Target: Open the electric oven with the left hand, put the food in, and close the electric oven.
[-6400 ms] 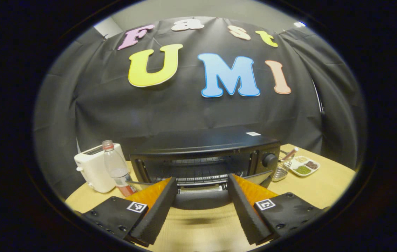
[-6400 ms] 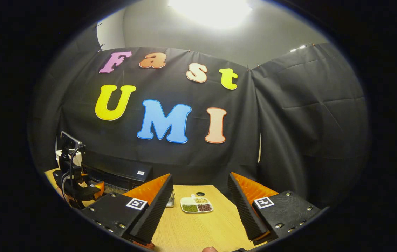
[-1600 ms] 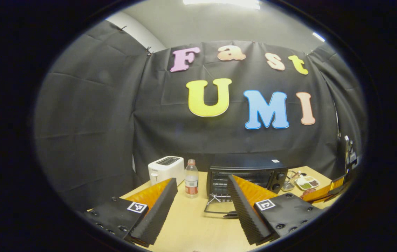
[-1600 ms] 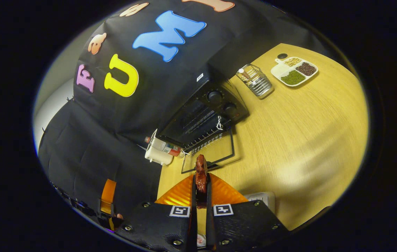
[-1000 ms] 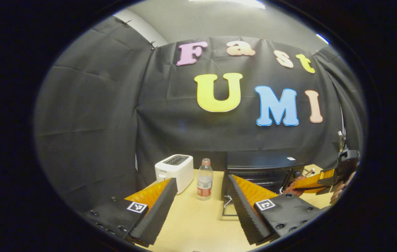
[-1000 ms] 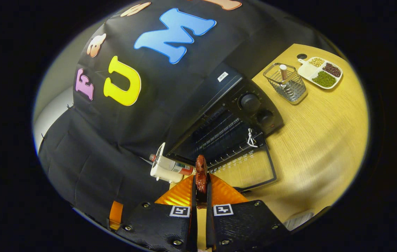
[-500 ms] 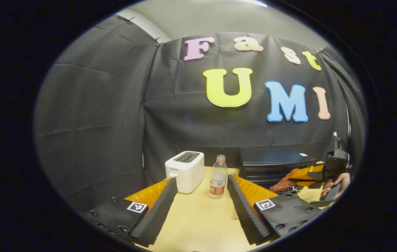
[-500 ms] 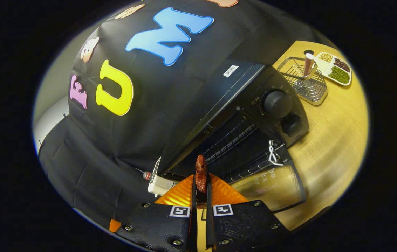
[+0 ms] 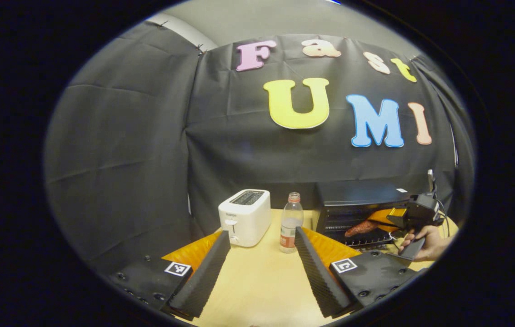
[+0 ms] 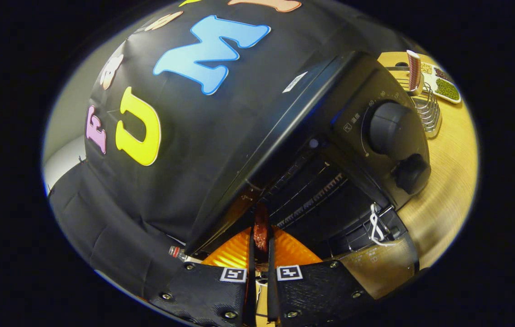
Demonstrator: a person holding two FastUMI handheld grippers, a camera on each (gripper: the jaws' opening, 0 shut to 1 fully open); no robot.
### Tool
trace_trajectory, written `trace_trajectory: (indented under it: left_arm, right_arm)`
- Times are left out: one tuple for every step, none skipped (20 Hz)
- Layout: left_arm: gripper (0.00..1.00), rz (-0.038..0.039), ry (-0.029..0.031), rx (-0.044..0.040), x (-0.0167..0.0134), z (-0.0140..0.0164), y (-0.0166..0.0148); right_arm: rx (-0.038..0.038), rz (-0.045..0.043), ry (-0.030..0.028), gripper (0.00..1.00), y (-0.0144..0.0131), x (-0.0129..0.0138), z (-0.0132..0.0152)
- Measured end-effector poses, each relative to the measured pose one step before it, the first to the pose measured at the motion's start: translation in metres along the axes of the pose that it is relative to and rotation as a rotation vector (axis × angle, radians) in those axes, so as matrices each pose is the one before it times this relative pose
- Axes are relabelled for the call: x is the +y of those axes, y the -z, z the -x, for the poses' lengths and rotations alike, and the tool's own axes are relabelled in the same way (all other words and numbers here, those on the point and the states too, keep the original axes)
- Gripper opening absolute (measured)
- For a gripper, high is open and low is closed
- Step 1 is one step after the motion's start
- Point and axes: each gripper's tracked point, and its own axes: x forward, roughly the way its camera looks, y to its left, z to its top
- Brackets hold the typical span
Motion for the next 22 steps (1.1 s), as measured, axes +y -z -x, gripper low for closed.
trace_trajectory:
  left_arm:
    - [1.00, -0.00220, 0.00245, 0.00472, -0.00086, -0.00052, 0.00257]
    - [1.00, -0.00193, 0.00034, 0.00311, 0.00013, -0.00089, 0.00005]
    - [0.96, -0.00084, -0.00055, 0.00417, 0.00006, -0.00073, 0.00161]
    - [0.96, 0.00145, 0.00007, 0.00362, -0.00007, -0.00085, 0.00094]
    - [0.96, 0.00225, 0.00137, 0.00249, -0.00008, -0.00138, 0.00122]
    - [1.00, 0.00004, 0.00024, 0.00257, 0.00016, -0.00070, 0.00045]
    - [1.00, -0.00182, 0.00059, 0.00078, -0.00020, 0.00051, -0.00032]
    - [0.98, -0.00297, 0.00032, -0.00047, -0.00044, 0.00048, -0.00056]
    - [0.96, -0.00439, 0.00247, -0.00024, -0.00134, -0.00029, -0.00016]
    - [1.00, -0.00463, 0.00323, -0.00269, -0.00140, 0.00096, -0.00043]
    - [0.91, -0.00347, 0.00297, -0.00177, -0.00176, -0.00019, -0.00025]
    - [1.00, -0.00182, 0.00340, 0.00196, -0.00180, 0.00044, 0.00088]
    - [1.00, 0.00061, 0.00499, 0.00097, -0.00185, -0.00001, 0.00139]
    - [1.00, 0.00195, 0.00579, 0.00143, -0.00308, -0.00043, 0.00030]
    - [1.00, 0.00138, 0.00600, 0.00004, -0.00507, 0.00096, 0.00115]
    - [1.00, 0.00102, 0.00577, -0.00217, -0.00379, 0.00098, -0.00073]
    - [1.00, 0.00135, 0.00724, -0.00318, -0.00500, 0.00035, -0.00094]
    - [1.00, 0.00138, 0.00827, -0.00162, -0.00494, 0.00017, -0.00056]
    - [1.00, 0.00183, 0.00991, -0.00038, -0.00598, 0.00014, 0.00108]
    - [1.00, 0.00180, 0.01036, 0.00037, -0.00623, -0.00026, 0.00090]
    - [1.00, 0.00148, 0.01125, 0.00043, -0.00753, 0.00075, 0.00050]
    - [1.00, 0.00028, 0.01069, 0.00218, -0.00722, 0.00027, 0.00134]
  right_arm:
    - [0.00246, 0.01011, 0.02255, 0.10, -0.00014, -0.00682, -0.00396]
    - [-0.00459, 0.00553, -0.00429, 0.10, -0.00055, -0.00067, -0.00243]
    - [-0.00427, 0.01502, 0.01033, 0.10, -0.00151, -0.00197, -0.00175]
    - [-0.00870, 0.01930, 0.00320, 0.12, 0.00078, -0.00203, 0.00167]
    - [-0.00097, 0.02766, 0.01772, 0.12, 0.00140, -0.00257, -0.00094]
    - [-0.00821, 0.02951, 0.01750, 0.16, -0.00004, -0.00371, -0.00069]
    - [-0.00080, 0.03870, 0.03930, 0.18, -0.00078, -0.00883, 0.00101]
    - [0.00971, 0.03096, 0.02248, 0.27, 0.00135, -0.00537, 0.00085]
    - [0.00987, 0.02893, 0.02831, 0.31, 0.00044, -0.00522, 0.00102]
    - [-0.00183, 0.02901, 0.01686, 0.40, -0.00054, -0.00422, 0.00032]
    - [-0.00556, 0.02388, -0.00788, 0.45, -0.00187, 0.00109, 0.00266]
    - [-0.01199, 0.02550, -0.00918, 0.52, -0.00192, 0.00383, 0.00285]
    - [-0.01463, 0.03823, 0.02007, 0.76, -0.00569, 0.00037, 0.00816]
    - [-0.00574, 0.03933, 0.01318, 0.99, 0.00079, -0.00357, -0.00015]
    - [-0.00170, 0.03606, 0.00006, 0.99, -0.00205, 0.00029, 0.00695]
    - [0.00033, 0.02356, -0.01084, 0.89, 0.00020, 0.00336, 0.00559]
    - [-0.00092, 0.02283, -0.00889, 0.98, -0.00188, 0.00266, 0.00837]
    - [-0.00608, 0.02687, -0.00468, 0.98, -0.00331, 0.00141, 0.00894]
    - [-0.00865, 0.02634, -0.00657, 0.98, -0.00367, 0.00116, 0.00917]
    - [-0.00768, 0.02236, -0.00976, 0.98, -0.00401, 0.00125, 0.00881]
    - [-0.00948, 0.02325, -0.00841, 0.98, -0.00547, 0.00121, 0.01005]
    - [-0.01158, 0.02400, -0.00746, 0.98, -0.00511, 0.00133, 0.01102]
